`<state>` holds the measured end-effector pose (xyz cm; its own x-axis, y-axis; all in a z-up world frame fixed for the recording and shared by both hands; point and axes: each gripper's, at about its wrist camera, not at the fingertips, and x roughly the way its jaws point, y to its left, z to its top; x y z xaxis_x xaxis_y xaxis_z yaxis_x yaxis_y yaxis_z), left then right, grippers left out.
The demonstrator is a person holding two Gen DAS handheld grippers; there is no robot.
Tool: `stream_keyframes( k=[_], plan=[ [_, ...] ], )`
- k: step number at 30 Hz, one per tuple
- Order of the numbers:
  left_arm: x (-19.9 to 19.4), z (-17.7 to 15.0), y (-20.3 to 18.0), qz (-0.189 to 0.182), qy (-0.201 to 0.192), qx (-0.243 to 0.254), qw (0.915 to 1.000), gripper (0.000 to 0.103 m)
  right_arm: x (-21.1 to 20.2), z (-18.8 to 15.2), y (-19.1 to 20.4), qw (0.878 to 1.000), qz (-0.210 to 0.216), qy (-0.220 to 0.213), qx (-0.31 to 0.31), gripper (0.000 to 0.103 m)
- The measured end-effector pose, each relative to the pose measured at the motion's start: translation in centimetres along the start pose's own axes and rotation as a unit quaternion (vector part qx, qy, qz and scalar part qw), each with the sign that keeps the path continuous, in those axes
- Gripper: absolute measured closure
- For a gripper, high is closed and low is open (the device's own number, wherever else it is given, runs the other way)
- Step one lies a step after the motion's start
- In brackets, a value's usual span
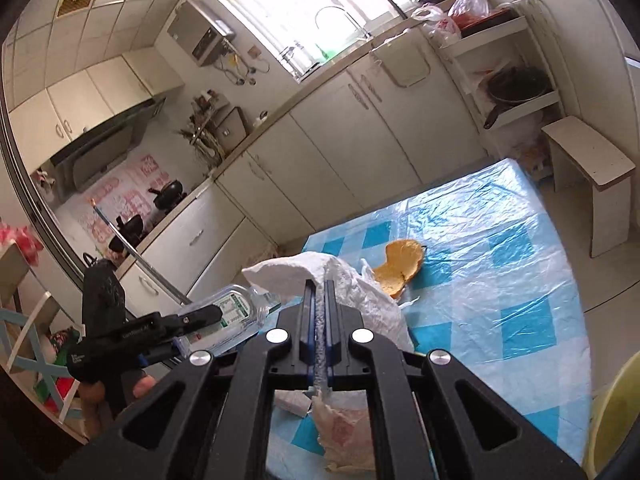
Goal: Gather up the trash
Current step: 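Carry the bottle to the yellow bin and release it with the left gripper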
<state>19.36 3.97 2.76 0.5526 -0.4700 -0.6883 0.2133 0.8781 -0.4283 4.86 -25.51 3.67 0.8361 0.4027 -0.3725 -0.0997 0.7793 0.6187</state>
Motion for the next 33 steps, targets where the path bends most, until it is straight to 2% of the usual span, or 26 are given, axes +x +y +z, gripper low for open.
stream_keyframes(
  k=[7, 13, 18, 25, 27, 28, 31, 33],
  plan=[
    [-0.6, -0.7, -2.6, -0.046, -0.017, 0.036, 0.9981, 0.048, -5.5, 1.4, -4.1, 0.997, -0.053, -0.055, 0.033, 0.099],
    [-0.3, -2.0, -6.4, -0.087, -0.013, 0.081, 0.9928, 0.048, -10.6, 0.6, -9.1, 0.986, -0.144, -0.054, 0.067, 0.099],
    [0.4, -4.0, -11.8, -0.123, 0.005, 0.122, 0.9849, 0.048, -13.8, -1.3, -14.6, 0.97, -0.22, -0.009, 0.108, 0.099],
    [2.7, -8.9, -20.8, -0.154, 0.056, 0.192, 0.9676, 0.048, -13.9, -5.6, -23.0, 0.928, -0.32, 0.111, 0.154, 0.099],
    [3.8, -10.7, -23.1, -0.16, 0.071, 0.205, 0.9631, 0.048, -13.4, -6.9, -25.1, 0.917, -0.329, 0.145, 0.173, 0.098],
    [4.3, -11.5, -23.9, -0.161, 0.078, 0.209, 0.9613, 0.048, -12.9, -7.5, -26.2, 0.911, -0.328, 0.165, 0.187, 0.096],
    [6.3, -14.4, -26.3, -0.163, 0.108, 0.22, 0.9559, 0.048, -12.6, -7.7, -27.7, 0.896, -0.35, 0.174, 0.211, 0.052],
    [7.7, -16.1, -27.2, -0.158, 0.126, 0.224, 0.9533, 0.048, -13.5, -6.6, -27.1, 0.901, -0.354, 0.147, 0.205, 0.048]
  ],
)
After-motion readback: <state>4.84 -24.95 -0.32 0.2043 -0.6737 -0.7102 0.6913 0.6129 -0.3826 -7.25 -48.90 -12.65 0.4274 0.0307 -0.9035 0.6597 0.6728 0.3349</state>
